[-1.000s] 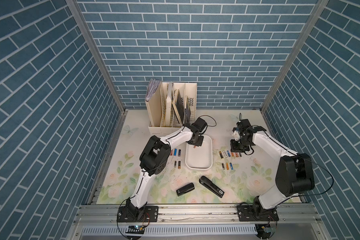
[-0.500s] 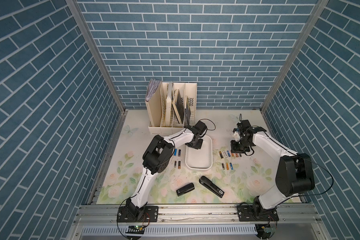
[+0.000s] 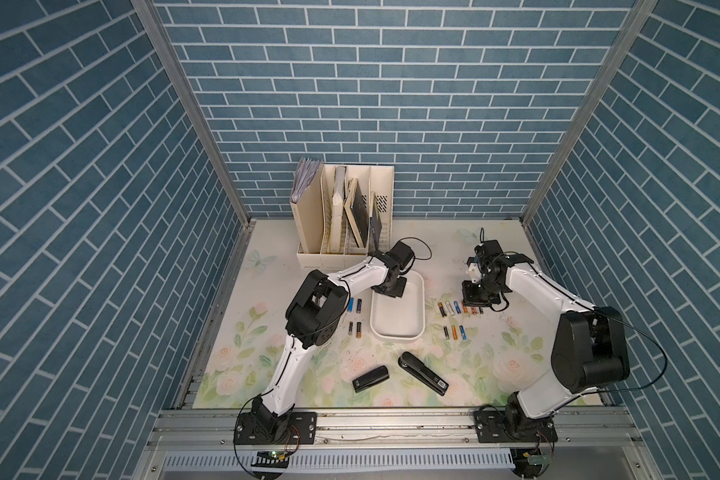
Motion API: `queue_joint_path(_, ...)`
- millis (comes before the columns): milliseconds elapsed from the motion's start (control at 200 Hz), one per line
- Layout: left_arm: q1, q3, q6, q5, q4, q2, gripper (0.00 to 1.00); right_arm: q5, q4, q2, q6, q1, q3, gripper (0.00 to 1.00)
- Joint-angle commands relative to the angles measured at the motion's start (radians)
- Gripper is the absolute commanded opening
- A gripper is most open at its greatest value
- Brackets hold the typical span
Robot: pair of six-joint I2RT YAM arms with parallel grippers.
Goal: Take the batteries out of the storage box
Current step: Pick up the battery from the storage box.
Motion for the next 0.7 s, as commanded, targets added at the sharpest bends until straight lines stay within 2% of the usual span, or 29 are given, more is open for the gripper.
queue_joint_path(0, 0.000, 0.008, -0.012, 0.013, -0.035, 0.004, 0.20, -0.005, -0.006, -0.016, -0.036, -0.005, -0.011, 0.24)
queue_joint_path(695, 0.003, 0.019, -0.043, 0.026, -0.089, -0.075, 0.17, -0.012, 0.000, -0.005, -0.040, -0.009, -0.001, 0.24)
